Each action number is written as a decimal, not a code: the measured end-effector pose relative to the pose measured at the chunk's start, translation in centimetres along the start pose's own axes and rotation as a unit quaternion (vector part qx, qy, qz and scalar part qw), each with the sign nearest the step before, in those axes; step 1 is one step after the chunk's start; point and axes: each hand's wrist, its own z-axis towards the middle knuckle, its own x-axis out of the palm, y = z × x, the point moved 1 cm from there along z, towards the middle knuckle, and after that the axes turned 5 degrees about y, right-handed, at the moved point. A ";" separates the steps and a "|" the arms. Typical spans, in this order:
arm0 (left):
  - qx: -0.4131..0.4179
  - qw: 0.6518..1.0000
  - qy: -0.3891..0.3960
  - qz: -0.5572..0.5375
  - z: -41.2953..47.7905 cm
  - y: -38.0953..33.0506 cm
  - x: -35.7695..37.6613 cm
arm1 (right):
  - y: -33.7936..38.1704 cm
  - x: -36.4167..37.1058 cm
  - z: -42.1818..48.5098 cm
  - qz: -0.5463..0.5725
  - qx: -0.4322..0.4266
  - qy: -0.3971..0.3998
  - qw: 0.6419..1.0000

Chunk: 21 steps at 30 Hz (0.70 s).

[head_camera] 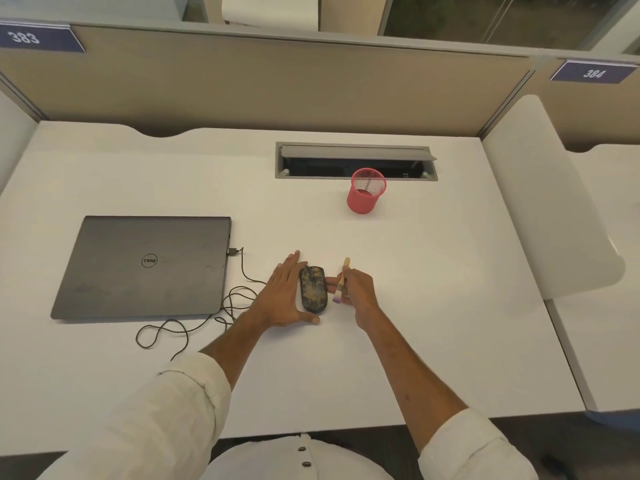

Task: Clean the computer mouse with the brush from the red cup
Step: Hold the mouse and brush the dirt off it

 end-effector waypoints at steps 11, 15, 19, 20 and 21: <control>-0.009 1.000 0.006 -0.021 0.0 -0.1 0.0 | -0.2 0.4 0.2 0.000 -0.007 -0.017 1.000; -0.004 1.000 0.003 -0.018 0.2 0.0 0.2 | -0.2 0.4 0.0 0.003 -0.003 -0.009 1.000; -0.004 1.000 0.003 -0.014 0.2 -0.1 0.3 | -0.3 0.3 -0.1 0.004 0.001 -0.005 1.000; -0.003 1.000 0.004 -0.012 0.2 -0.2 0.4 | -0.4 0.3 -0.2 0.007 0.002 -0.003 1.000; -0.003 1.000 0.003 -0.012 0.2 -0.2 0.4 | -0.4 0.3 -0.3 0.009 0.002 -0.001 1.000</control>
